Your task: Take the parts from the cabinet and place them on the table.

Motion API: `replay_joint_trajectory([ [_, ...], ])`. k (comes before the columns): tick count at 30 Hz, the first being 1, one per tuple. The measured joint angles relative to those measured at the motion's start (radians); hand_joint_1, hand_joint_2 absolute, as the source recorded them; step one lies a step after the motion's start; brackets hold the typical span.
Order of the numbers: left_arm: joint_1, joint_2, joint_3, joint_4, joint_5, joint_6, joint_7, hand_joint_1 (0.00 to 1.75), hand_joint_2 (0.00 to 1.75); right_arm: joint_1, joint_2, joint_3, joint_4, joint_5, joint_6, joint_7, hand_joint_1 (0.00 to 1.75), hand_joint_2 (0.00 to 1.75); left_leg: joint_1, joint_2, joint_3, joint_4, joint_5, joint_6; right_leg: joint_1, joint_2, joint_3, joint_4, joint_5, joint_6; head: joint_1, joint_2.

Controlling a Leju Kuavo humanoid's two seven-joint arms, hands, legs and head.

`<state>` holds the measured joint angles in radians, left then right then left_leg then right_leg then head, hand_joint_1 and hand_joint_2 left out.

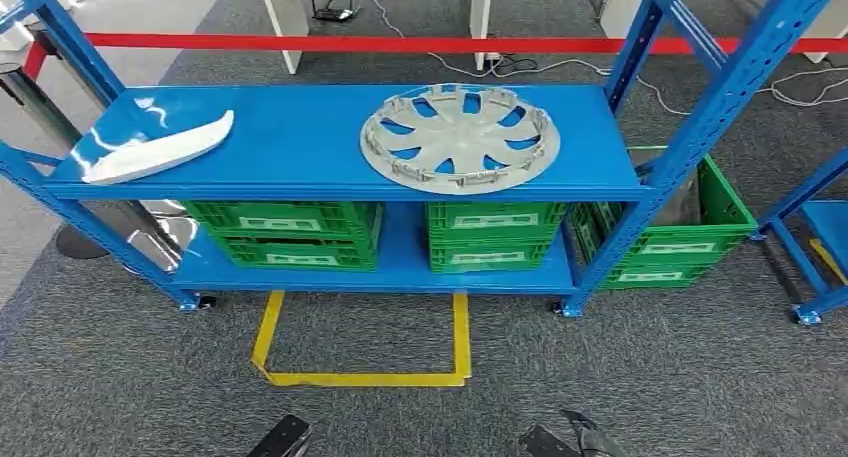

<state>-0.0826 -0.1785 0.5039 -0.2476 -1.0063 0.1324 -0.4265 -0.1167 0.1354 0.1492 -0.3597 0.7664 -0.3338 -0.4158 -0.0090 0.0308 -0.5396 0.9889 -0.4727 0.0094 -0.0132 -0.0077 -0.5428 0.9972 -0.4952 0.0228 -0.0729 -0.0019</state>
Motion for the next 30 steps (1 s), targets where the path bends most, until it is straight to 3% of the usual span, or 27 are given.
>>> replay_joint_trajectory([
  [13,0.000,0.000,0.000,0.000,-0.006,0.000,0.001,0.00,0.00,0.000,0.000,0.000,0.000,0.001,0.000,0.000,0.00,0.00,0.000,0.000,0.000,0.000,0.000,0.000,0.000,0.000,0.000,0.000,0.000,0.000,0.000,0.000],
  [14,0.000,0.000,0.000,0.000,-0.009,0.002,0.001,0.00,1.75,0.000,0.000,0.000,0.000,0.006,0.000,0.000,0.00,1.75,0.000,0.000,0.000,0.000,0.000,0.000,0.000,0.000,0.000,0.000,0.000,0.000,0.000,0.000],
  [30,0.000,0.000,0.011,0.000,-0.019,0.008,0.009,0.00,1.75,0.002,0.000,-0.010,0.007,0.040,0.004,0.048,0.00,1.75,0.000,0.000,0.000,0.000,0.000,0.000,0.000,0.000,0.000,0.000,0.000,0.000,0.000,0.000],
])
